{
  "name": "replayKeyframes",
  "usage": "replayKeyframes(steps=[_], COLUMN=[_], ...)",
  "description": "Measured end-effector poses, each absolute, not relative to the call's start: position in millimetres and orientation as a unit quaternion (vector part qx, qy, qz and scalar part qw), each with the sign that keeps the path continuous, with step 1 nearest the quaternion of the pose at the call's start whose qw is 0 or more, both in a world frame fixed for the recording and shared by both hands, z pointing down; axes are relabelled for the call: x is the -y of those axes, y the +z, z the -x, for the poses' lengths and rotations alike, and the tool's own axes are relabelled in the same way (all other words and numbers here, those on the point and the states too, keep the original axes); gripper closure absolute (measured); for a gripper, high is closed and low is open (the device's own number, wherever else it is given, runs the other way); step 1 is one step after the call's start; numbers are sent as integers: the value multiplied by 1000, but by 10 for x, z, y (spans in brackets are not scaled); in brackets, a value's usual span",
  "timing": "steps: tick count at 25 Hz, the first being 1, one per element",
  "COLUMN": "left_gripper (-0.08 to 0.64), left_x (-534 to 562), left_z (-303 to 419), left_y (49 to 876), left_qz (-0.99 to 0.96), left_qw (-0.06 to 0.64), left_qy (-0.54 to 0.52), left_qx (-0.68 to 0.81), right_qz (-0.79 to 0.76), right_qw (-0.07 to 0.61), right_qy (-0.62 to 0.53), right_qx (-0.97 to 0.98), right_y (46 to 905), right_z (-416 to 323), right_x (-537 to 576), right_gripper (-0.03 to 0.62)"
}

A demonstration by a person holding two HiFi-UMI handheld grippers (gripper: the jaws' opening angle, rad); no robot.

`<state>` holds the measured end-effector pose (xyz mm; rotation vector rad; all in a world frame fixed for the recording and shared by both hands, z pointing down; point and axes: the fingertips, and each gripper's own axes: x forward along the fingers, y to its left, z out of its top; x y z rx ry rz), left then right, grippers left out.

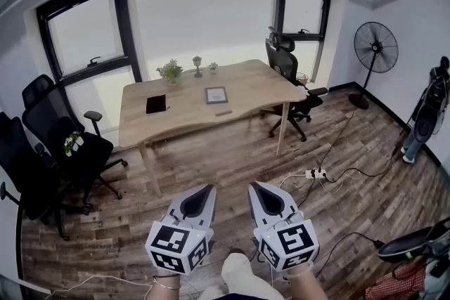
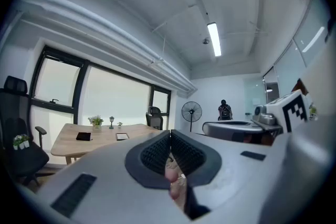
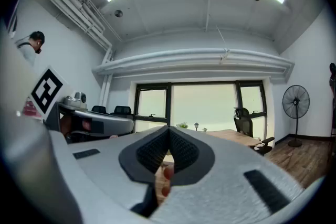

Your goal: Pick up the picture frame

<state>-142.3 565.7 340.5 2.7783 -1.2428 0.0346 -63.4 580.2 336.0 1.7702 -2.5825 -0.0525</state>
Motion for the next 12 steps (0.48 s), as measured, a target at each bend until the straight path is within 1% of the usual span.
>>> replayKeyframes(steps=[4,9,12], left_gripper=[555,555,555], left_x=[-5513,-5267,-5111], left_z=[1365,1297,1248], left_y=[3400,3422,3463], left_qz=[-913,-914,-915], left_qw=[54,60,69], left_qy=[10,12,11], left_qx=[405,401,398], right_qz=[-570,-565,-565], right_qw=[3,-9,-4], right_qy=[-14,18,18], right_qx=[821,825,825], right_y=[3367,3435,3477], right_z=[545,456,410], right_x=[-5662,-5417,-5279], right_gripper=[592,592,592])
